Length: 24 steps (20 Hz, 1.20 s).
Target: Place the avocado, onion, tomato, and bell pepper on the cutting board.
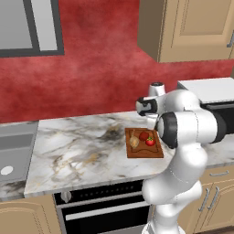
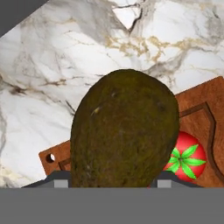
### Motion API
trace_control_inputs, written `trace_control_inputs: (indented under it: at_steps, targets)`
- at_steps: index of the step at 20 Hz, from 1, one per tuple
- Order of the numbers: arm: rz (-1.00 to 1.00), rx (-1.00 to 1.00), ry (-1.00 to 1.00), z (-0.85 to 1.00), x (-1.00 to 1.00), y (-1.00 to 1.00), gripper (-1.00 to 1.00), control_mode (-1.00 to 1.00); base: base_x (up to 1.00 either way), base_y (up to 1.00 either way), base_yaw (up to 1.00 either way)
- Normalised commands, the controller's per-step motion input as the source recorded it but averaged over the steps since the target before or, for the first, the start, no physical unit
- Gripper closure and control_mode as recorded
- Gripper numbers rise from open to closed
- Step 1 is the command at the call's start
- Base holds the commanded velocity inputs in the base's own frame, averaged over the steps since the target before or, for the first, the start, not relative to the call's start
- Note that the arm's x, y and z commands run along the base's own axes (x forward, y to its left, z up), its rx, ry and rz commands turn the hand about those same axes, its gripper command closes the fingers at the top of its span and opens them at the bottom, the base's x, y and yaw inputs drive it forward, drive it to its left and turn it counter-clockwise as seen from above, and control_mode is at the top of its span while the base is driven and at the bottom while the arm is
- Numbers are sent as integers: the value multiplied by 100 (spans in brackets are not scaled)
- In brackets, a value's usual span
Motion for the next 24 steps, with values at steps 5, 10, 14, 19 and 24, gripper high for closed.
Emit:
trace_control_inputs:
  at_steps: [5, 10, 14, 19, 24]
  targets:
    - [0, 1, 0, 0, -4, 1, 100, -100, 0, 0, 0]
    - [0, 8, 3, -7, 0, 11, 100, -100, 0, 0, 0]
    - [0, 7, 2, -5, -1, 23, 100, -100, 0, 0, 0]
    - [-11, 1, 0, 50, -35, 25, 100, -100, 0, 0, 0]
    - [-8, 0, 0, 48, -50, 17, 100, -100, 0, 0, 0]
